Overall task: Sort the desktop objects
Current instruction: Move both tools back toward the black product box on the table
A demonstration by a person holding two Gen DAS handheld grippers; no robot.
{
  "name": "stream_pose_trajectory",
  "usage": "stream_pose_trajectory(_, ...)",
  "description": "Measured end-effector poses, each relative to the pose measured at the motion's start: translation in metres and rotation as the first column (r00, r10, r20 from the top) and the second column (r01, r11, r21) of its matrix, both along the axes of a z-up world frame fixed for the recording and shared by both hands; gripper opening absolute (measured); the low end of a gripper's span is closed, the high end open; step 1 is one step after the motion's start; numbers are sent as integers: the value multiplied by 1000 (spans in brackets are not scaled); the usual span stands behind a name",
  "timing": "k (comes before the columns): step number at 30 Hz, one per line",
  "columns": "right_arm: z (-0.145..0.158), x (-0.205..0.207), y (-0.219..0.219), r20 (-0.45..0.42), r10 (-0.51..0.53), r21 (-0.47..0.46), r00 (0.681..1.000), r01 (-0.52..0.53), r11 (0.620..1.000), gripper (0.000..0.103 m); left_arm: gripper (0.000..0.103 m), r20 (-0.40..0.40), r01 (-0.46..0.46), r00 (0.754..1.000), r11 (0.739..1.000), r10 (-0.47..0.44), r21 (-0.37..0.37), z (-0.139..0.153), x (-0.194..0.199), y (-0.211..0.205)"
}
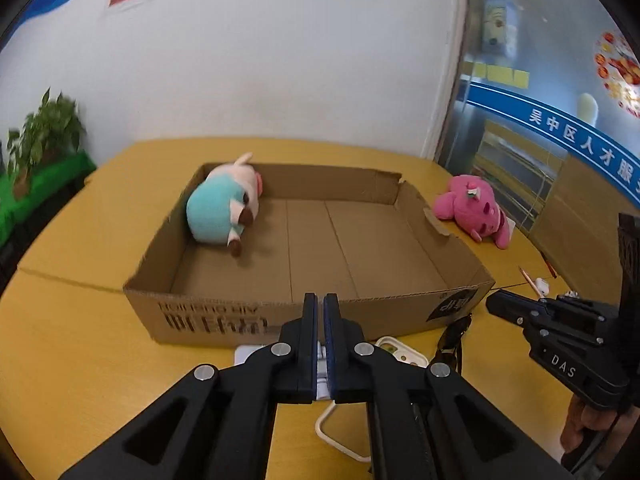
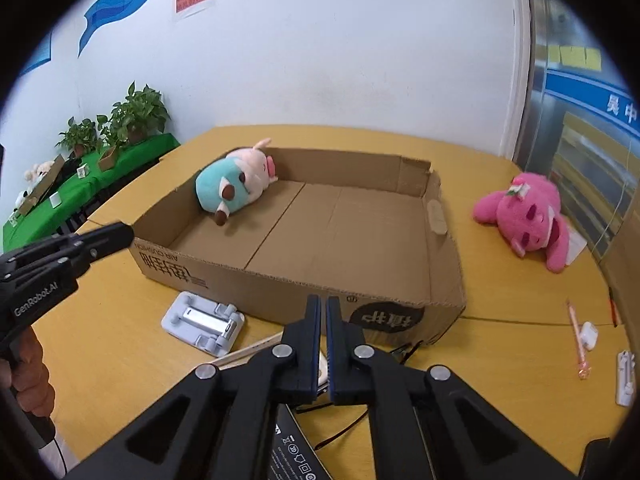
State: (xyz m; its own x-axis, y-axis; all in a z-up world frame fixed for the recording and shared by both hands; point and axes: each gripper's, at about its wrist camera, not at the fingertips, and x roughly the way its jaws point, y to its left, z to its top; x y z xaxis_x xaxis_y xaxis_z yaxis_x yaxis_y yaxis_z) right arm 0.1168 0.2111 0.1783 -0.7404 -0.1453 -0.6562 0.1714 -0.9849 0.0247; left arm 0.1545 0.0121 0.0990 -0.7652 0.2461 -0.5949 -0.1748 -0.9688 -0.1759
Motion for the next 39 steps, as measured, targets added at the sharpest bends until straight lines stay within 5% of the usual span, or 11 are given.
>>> stream_pose_trajectory(1, -3, -2, 1, 14, 4, -17, 1000, -4, 1000, 21, 20, 11, -9, 1000, 1000, 9, 10, -2, -1, -1)
stream_pose_trajectory(2, -7, -5, 3, 29, -1, -34, 1000, 2, 999, 60, 59, 19, -18, 1000, 1000, 18, 25, -4, -2, -2)
stream_pose_trajectory(3, -9, -7, 5, 38, -18, -40, 999, 20, 999, 91, 78, 15, -25, 1000, 999, 24, 29, -5, -1, -3)
stream_pose_trajectory(4, -11, -7, 7, 31, -36, -42, 999, 38, 998, 93, 95, -10, -41, 999, 999, 41, 27, -4, 2, -4)
stream_pose_trajectory(7, -11, -4, 7, -15, -51, -36, 999, 50, 998, 93, 95, -125, -78, 989, 997, 79, 8, 2, 15, -5)
stream_pose_trajectory(12, -6, -2, 9, -50, -58, -7, 997, 58, 998, 93, 100, -187, -89, 980, 991, 69, -100, 4, 20, 3)
stream_pose_trajectory(26, -3, 16, 5, -147, -95, 91, 985, 109, 990, 93, 101, -208, -88, 976, 992, 68, -87, 3, 22, 5)
stream_pose_trajectory(39, -5, 13, 8, -139, -110, 88, 984, 123, 989, 93, 101, -179, -29, 984, 997, 16, -71, 2, 23, 10)
